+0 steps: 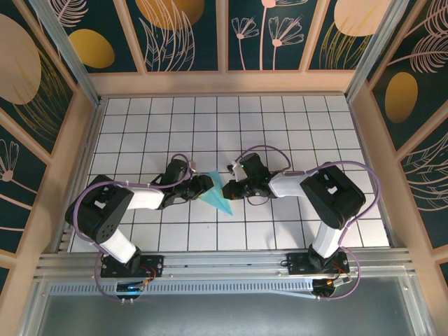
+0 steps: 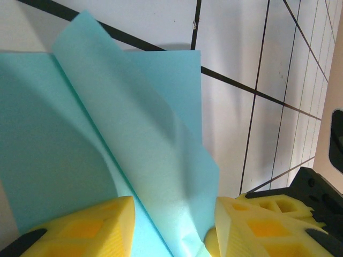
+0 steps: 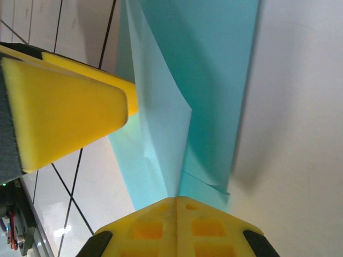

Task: Fold a paper plane with a square sheet of paper (fold left side to right side)
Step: Fourth fold the wing at the center of the table.

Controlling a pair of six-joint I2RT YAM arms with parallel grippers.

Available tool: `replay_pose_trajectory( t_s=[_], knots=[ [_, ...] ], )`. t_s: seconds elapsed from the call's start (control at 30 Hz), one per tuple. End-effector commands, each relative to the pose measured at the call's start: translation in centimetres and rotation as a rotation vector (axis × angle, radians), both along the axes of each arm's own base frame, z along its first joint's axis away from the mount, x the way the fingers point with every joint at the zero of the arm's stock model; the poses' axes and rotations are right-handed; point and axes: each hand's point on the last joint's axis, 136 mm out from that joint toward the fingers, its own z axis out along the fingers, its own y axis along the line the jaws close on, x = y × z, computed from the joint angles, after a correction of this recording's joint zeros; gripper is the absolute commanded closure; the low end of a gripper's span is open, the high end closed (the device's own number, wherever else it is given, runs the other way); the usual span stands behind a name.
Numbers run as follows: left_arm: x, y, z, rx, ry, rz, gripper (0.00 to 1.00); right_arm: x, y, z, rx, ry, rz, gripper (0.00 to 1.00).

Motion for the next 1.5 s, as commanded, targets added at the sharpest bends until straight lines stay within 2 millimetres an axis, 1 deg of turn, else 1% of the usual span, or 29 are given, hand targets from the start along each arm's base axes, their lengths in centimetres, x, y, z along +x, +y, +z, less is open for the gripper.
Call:
replay_pose_trajectory(
  t_s=[0.0, 0.63, 0.77, 1.0, 1.13, 1.47],
  knots=[
    [-1.3, 1.4, -2.8, 0.098, 0.067, 0.009, 0.56, 0.8, 0.2, -0.1, -0.025, -0.017, -0.02, 1.0],
    [-1.3, 1.5, -2.7, 0.098, 0.067, 0.01, 0.57, 1.5, -0.2, -0.4, -0.065, -0.033, -0.048, 1.0],
    [-1.3, 1.6, -2.9, 0.103, 0.069, 0.011, 0.56, 1.2, 0.1, 0.1, -0.044, -0.037, -0.017, 1.0],
    [-1.4, 1.8, -3.2, 0.118, 0.072, 0.011, 0.57, 0.6, -0.3, 0.0, -0.095, -0.04, 0.044, 1.0],
    [-1.5, 1.9, -3.2, 0.125, 0.072, 0.011, 0.56, 0.9, -0.7, -0.3, -0.129, -0.052, 0.043, 1.0],
    [-1.6, 2.1, -3.3, 0.139, 0.072, 0.011, 0.57, 1.6, -0.7, -0.6, -0.162, -0.068, 0.037, 1.0]
  ],
)
